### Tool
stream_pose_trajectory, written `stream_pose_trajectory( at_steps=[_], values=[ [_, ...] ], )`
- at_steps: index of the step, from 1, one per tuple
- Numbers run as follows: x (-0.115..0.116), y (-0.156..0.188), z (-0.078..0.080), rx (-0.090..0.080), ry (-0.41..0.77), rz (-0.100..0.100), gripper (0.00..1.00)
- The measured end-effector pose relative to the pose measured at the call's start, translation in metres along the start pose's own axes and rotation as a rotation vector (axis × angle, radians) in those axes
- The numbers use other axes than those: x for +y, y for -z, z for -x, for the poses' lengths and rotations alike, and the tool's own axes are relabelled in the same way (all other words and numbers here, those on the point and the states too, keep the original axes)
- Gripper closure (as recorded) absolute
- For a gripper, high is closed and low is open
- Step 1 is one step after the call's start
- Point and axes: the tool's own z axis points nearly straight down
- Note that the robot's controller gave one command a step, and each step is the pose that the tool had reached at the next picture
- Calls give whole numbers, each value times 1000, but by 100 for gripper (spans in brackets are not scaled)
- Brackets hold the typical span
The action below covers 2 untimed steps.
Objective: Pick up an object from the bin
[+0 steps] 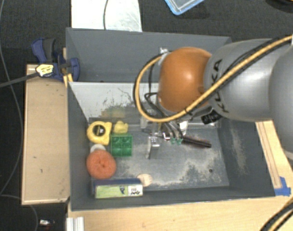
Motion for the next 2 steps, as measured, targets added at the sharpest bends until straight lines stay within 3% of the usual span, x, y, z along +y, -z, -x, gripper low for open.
stream_pose_trajectory(
  at_steps=[1,2],
  values=[
    [-1,5,2,-8,-4,1,0],
    [29,-79,33,-12,-112,3,0]
  ],
)
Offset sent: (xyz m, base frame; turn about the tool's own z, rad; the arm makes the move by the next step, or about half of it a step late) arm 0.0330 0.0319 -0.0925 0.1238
